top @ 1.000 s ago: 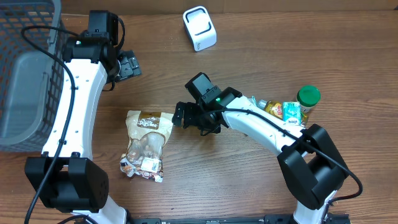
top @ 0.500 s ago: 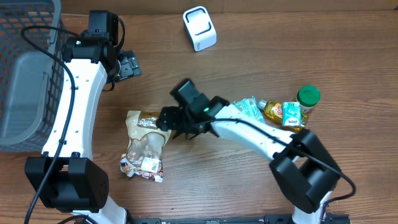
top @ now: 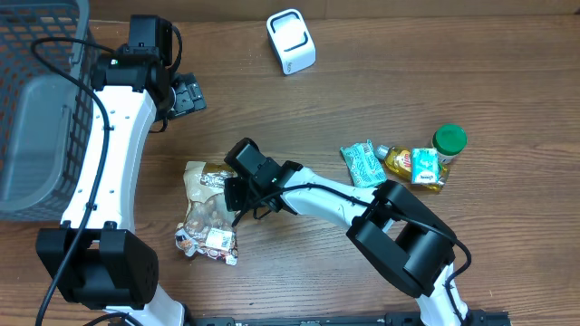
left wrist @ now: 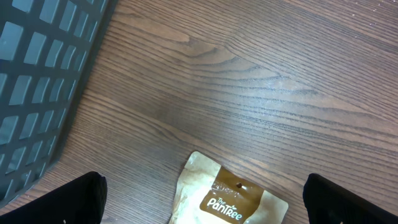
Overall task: Scan the item barcode
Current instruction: 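Lower the right gripper onto the PanTree bag and close on it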
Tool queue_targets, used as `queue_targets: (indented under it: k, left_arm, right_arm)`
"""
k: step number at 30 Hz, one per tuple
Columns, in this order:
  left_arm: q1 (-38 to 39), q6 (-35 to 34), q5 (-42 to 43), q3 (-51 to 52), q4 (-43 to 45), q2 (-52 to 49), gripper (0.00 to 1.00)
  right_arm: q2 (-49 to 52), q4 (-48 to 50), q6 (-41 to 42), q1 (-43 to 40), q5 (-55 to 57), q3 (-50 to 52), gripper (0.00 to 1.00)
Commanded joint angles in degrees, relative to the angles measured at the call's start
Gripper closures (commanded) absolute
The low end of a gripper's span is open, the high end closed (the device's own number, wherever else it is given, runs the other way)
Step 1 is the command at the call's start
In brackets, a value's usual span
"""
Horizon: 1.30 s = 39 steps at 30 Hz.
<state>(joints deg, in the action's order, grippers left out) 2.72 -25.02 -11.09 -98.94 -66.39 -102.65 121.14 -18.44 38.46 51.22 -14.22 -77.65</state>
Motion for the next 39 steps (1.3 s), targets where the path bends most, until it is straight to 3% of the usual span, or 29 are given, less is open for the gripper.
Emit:
queue_targets:
  k: [1,11,16,39]
  left_arm:
    - [0.0,0.8,0.2,-0.5,0.0,0.8,0.00]
    - [0.0,0.8,0.2,-0.5,0.0,0.8,0.01]
    - [0.0,0.8,0.2,-0.5,0.0,0.7,0.01]
    - [0.0,0.8,0.2,-0.5,0.0,0.8,0.00]
  right_arm:
    - [1.5,0.2,-2.3,0.5,5.3,-0.3,0.96]
    - [2.9,-3.3,-2.3,0.4,11.6,-0.3,0.96]
    - [2.9,-8.5,2.7,-1.3,16.6,-0.3,0.96]
    - [2.8,-36.0,3.8,-17.0,13.1,-5.4,0.96]
